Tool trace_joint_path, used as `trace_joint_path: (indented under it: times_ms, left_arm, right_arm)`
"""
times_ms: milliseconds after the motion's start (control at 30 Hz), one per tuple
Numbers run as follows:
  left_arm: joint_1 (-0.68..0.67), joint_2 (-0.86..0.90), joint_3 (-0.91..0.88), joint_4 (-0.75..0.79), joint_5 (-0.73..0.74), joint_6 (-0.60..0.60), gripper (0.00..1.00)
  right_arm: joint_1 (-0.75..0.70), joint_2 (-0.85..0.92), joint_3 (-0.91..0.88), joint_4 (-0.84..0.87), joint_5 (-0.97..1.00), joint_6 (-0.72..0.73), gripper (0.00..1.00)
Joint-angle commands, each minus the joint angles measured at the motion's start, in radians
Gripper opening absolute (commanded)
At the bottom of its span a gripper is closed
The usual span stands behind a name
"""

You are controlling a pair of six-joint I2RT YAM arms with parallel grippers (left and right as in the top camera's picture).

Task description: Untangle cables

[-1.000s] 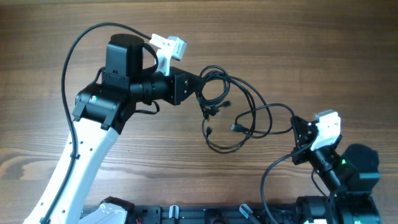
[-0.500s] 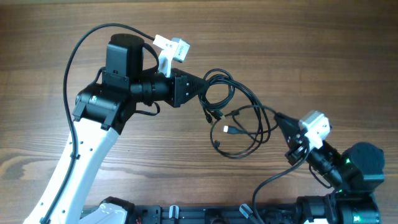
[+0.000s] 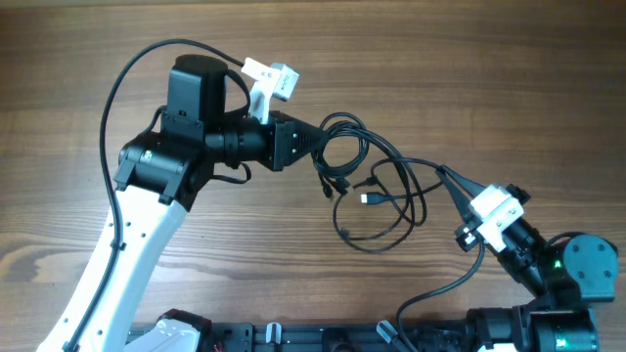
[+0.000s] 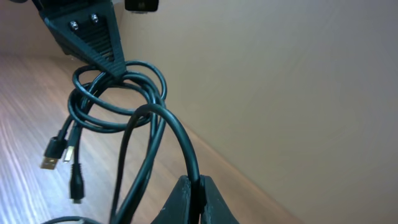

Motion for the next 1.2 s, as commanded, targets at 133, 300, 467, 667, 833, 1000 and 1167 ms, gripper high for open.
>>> trace_joint_path:
  times_ms: [133, 300, 467, 667, 833, 1000, 1167]
  left_arm:
    - [0.0, -0.013, 0.011, -0.215, 0.007, 0.246, 0.04]
    - [0.0, -0.013, 0.011, -0.239, -0.007, 0.262, 0.04]
    - [0.0, -0.013, 0.011, -0.233, -0.016, 0.262, 0.04]
    - [0.003, -0.013, 0.011, -0.161, -0.215, 0.071, 0.04]
    - [0.003, -0.013, 0.011, -0.084, -0.47, -0.166, 0.04]
    - [0.003, -0.036, 0.013, 0.013, -0.471, -0.156, 0.04]
    - [0.003, -0.097, 0.013, 0.123, -0.471, -0.154, 0.04]
  right_arm:
    - [0.004, 0.003, 0.004, 0.009, 0.311, -0.254, 0.04]
    - [0.004, 0.003, 0.004, -0.023, 0.337, -0.272, 0.04]
    - [0.004, 0.003, 0.004, -0.071, 0.346, -0.257, 0.09]
    - [0.004, 0.003, 0.004, -0.067, 0.218, -0.207, 0.19]
    - [0.004, 0.003, 0.004, -0.071, 0.191, -0.084, 0.32]
    - [0.004, 0.003, 0.004, -0.071, 0.066, 0.034, 0.52]
    - [0.004, 0.003, 0.004, -0.069, 0.035, 0.347, 1.0]
